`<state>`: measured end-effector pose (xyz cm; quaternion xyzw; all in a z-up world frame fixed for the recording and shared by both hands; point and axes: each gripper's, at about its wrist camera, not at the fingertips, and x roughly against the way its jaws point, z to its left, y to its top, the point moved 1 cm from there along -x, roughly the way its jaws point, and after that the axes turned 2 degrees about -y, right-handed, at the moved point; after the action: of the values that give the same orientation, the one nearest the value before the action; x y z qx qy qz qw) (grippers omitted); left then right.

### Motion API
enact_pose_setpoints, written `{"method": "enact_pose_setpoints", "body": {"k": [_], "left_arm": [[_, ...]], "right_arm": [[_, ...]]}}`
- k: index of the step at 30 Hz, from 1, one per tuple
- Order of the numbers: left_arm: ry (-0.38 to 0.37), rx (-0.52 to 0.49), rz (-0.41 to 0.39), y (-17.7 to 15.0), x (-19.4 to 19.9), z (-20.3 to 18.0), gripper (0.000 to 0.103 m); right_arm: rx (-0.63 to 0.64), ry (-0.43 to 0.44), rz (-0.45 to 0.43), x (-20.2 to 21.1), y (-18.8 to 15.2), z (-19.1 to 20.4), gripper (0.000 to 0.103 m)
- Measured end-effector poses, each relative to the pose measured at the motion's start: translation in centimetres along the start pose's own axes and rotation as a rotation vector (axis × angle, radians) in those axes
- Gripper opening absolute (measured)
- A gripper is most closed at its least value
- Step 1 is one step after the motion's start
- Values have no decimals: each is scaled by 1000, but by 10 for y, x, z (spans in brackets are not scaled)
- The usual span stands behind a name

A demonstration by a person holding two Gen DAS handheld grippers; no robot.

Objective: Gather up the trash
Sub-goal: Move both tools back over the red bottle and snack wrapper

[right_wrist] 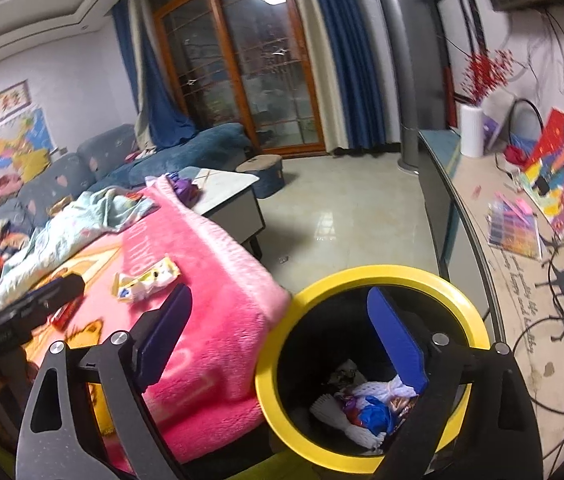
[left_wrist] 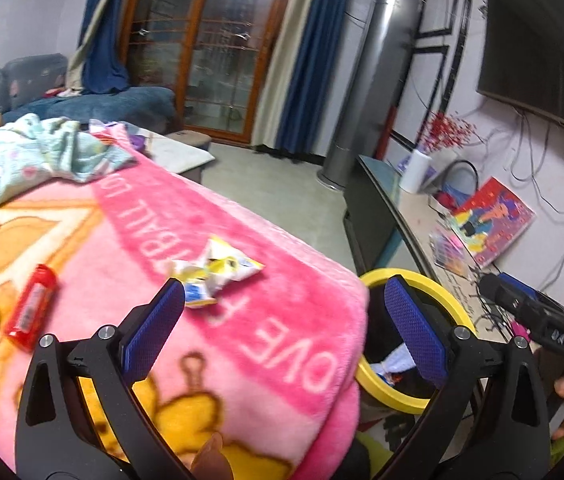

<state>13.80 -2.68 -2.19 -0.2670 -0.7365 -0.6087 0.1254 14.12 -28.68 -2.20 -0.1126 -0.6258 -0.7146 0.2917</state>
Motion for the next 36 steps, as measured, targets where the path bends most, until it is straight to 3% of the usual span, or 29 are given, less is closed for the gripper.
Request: {"method": "enact_pose_setpoints", "body": {"k": [19,36], "left_arm": [[170,93,-75,-1,47,80,92],[313,214,-8,-19,44,156,92]], "right_arm": [[216,134,47,-12,-16,98,90],[361,202,123,-63,-27,179,90]]}}
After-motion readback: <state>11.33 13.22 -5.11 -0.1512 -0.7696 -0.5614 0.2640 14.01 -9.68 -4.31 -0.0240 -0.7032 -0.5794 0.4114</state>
